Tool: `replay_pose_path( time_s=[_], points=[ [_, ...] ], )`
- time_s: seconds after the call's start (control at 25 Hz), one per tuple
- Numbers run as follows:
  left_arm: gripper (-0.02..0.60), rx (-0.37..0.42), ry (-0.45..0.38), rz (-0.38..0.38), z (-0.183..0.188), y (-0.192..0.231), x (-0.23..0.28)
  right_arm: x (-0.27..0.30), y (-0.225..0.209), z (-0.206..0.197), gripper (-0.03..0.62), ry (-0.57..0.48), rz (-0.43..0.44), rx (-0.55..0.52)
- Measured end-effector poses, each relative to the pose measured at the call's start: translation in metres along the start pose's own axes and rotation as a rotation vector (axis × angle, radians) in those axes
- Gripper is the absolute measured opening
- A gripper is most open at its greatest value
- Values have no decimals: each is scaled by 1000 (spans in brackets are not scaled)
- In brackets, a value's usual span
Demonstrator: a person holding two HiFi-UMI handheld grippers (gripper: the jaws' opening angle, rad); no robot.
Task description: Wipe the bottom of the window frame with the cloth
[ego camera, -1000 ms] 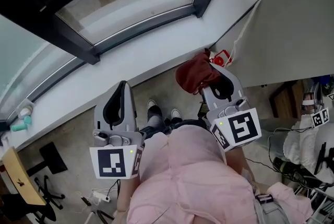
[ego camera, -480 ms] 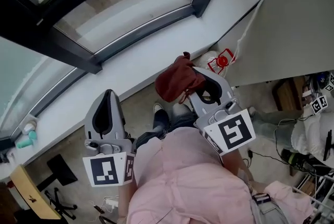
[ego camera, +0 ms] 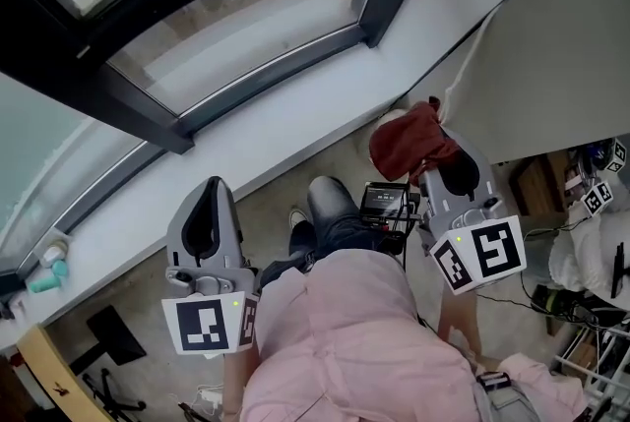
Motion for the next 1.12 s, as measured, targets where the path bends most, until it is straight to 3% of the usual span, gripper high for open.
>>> replay_pose_path(
  time_s=[0.32, 1.12],
  points=[
    [-5, -28, -51, 63, 4, 6, -3, 17, 4, 17, 69, -34, 52, -53],
    [-5, -56, 31, 161, 9, 21, 99, 143, -41, 20, 69, 10, 218, -15]
  ],
)
Point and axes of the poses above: the fingertips, and each gripper's own axes: x forward along the fingers, y to its left, z out of its top, the point moved 6 cm from there along -x, backward along the fingers, and after that the axes turned 7 degrees about -z, right-handed, at the moved point
